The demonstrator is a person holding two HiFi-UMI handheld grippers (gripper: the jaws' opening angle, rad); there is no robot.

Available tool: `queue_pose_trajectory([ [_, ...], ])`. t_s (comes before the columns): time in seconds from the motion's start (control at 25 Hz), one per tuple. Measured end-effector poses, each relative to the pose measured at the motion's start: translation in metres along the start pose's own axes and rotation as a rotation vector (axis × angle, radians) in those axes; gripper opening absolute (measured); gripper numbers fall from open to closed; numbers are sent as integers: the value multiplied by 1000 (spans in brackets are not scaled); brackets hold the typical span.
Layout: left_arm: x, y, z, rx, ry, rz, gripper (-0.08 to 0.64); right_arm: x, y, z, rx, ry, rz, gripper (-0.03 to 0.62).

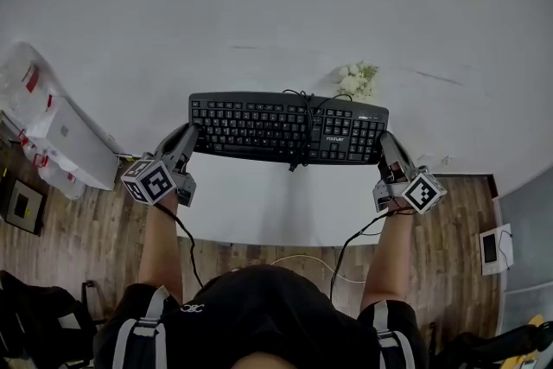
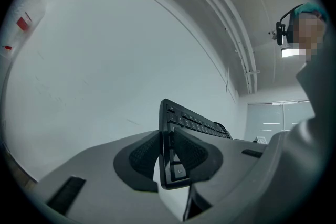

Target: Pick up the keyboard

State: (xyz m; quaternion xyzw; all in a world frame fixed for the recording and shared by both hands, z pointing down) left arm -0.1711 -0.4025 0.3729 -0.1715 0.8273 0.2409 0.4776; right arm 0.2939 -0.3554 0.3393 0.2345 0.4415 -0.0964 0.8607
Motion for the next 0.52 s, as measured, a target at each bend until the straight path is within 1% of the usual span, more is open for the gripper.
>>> queue_pose_trajectory([
  [0.16,1,0,1,-4,3,-5,95,-2,1,0,-3,-22,1,55],
  [0.32,2,0,1,0,5,-6,94,-3,1,4,-13,-24,-11,55],
  [0.52,2,-2,1,-2,0,-10,94,-4,1,6,-2,-45,-7,55],
])
Point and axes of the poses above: the fingertips, and each gripper's own axes: y backward along the fingers, z to its right, x out of its top, the point moved 2 cm from there along y, backward along the fingers, and after that the axes turned 10 degrees about z, right-handed, at the moved point
